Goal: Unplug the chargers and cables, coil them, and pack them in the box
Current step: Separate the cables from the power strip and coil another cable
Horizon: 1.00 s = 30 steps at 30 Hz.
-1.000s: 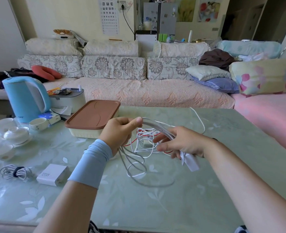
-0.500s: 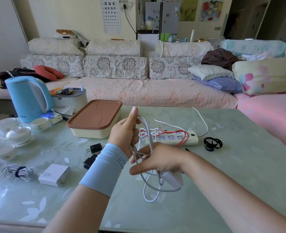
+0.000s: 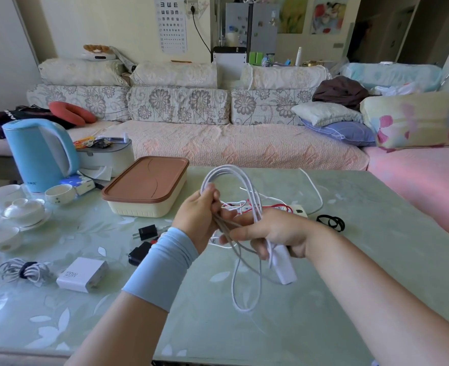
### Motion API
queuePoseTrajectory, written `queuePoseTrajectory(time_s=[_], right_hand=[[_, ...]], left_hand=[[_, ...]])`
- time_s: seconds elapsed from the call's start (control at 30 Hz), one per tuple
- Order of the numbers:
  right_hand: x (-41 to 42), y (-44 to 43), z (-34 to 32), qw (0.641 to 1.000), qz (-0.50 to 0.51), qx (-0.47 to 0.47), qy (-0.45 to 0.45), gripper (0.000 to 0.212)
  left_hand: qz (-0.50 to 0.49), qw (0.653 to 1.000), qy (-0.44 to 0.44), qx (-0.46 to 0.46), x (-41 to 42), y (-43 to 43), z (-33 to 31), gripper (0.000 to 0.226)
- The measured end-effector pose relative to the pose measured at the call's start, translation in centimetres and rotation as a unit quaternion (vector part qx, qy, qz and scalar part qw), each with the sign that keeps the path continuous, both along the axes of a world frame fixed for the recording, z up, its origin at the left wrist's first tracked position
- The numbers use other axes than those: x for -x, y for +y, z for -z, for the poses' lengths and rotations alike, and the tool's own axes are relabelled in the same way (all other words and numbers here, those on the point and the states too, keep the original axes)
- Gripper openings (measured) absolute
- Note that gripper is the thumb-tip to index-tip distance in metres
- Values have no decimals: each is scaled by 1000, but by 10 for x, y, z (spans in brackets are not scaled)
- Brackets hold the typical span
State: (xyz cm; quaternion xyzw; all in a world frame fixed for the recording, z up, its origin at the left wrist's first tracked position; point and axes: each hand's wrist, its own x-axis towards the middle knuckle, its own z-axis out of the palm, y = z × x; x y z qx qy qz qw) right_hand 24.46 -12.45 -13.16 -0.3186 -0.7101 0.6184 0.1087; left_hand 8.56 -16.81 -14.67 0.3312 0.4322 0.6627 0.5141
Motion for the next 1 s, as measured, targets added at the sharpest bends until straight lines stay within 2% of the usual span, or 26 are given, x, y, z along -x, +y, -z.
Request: queuePoseTrajectory(time_s=[0.13, 0.2, 0.27, 0.37, 0.43, 0.47, 0.53, 0.6, 0.63, 0.77, 0.8, 0.87, 1.0], right_hand=[[-16, 23, 3, 992, 7, 119, 41, 37], [-18, 31, 5, 980, 7, 177, 95, 35], [-18, 36, 7, 955, 69, 235, 165, 27], [-17, 43, 10, 922, 162, 264, 232, 17], [-22, 46, 8, 920, 173, 257, 240, 13], [-25, 47, 6, 927, 166, 246, 231, 12], [-27, 44, 5, 958, 137, 185, 171, 24], [-20, 29, 6, 992, 86, 68, 60, 39], [-14, 19, 7, 998, 59, 22, 17, 39], [7, -23, 2, 995, -39, -67, -64, 8], [12, -28, 4, 993, -51, -84, -68, 10], [20, -32, 9, 992, -60, -91, -71, 7], [24, -29, 16, 978, -77, -124, -148, 10]], left_hand=[[1, 999, 9, 52, 7, -1, -2, 32], [-7, 997, 33, 65, 5, 1, -2, 32], [-9, 995, 72, 71, 3, 3, -5, 31], [-10, 978, 180, 103, 6, 4, -3, 30], [-6, 961, 241, 134, 10, 4, -1, 32], [-4, 961, 239, 137, 12, 4, 0, 33], [0, 983, 143, 116, 17, 3, -2, 33], [7, 998, 1, 69, 20, 4, -3, 32], [9, 997, -56, 44, 19, 4, -2, 31], [36, 967, -253, -14, 7, 6, 2, 28], [41, 956, -291, -22, 4, 6, 3, 29], [36, 946, -320, -37, 4, 6, 4, 31], [22, 960, -277, -39, 16, 2, 2, 22]])
